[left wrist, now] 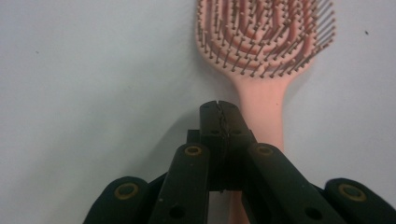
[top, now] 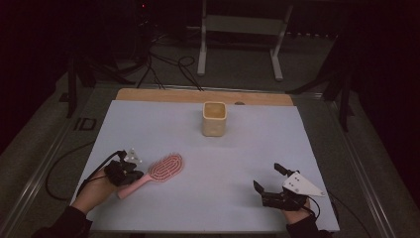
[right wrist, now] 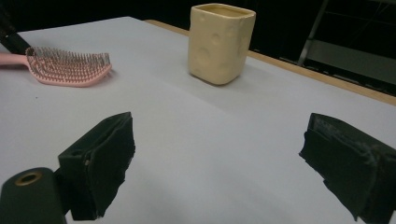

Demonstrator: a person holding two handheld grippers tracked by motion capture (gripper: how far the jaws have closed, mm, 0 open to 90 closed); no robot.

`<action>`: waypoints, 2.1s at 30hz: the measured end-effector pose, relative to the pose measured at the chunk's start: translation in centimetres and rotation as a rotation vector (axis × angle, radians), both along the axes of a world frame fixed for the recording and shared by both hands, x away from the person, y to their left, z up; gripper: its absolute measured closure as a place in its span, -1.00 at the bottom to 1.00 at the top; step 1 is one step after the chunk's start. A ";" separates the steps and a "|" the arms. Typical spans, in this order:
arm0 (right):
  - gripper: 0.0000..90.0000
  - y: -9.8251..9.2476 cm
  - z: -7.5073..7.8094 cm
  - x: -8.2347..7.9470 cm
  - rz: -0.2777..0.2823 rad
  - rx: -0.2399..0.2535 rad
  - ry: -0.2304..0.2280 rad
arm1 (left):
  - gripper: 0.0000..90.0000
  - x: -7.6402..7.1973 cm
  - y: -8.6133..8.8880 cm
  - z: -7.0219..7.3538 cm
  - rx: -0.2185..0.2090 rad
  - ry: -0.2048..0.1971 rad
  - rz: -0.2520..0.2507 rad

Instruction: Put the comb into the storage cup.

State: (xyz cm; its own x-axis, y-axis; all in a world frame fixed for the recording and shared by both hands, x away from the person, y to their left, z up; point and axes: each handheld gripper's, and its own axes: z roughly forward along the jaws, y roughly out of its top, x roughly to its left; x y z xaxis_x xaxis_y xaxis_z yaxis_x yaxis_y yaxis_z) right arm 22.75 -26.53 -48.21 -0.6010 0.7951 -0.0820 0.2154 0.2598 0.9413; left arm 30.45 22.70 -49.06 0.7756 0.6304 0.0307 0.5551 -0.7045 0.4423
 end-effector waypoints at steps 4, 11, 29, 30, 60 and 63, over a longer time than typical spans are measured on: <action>-0.80 0.0 0.0 0.0 0.001 0.001 0.001 | 1.00 -0.5 -0.1 0.1 0.004 0.016 -0.013; -0.80 0.0 0.0 0.0 0.004 0.002 0.002 | 1.00 -0.9 0.2 0.7 0.011 0.049 0.015; -0.80 0.1 -0.1 0.1 0.005 0.003 0.006 | -0.27 -2.0 -0.4 3.9 0.028 0.096 0.082; -0.80 0.1 -0.1 0.0 0.006 0.001 0.007 | -0.40 -2.0 -0.6 3.8 0.037 0.109 0.078; -0.80 0.2 -0.1 0.0 0.012 -0.009 0.005 | -0.66 1.5 -3.5 1.8 0.137 0.294 0.003; -0.80 0.1 -0.1 0.0 0.013 -0.005 0.007 | -0.55 1.8 -3.7 1.6 0.148 0.298 0.001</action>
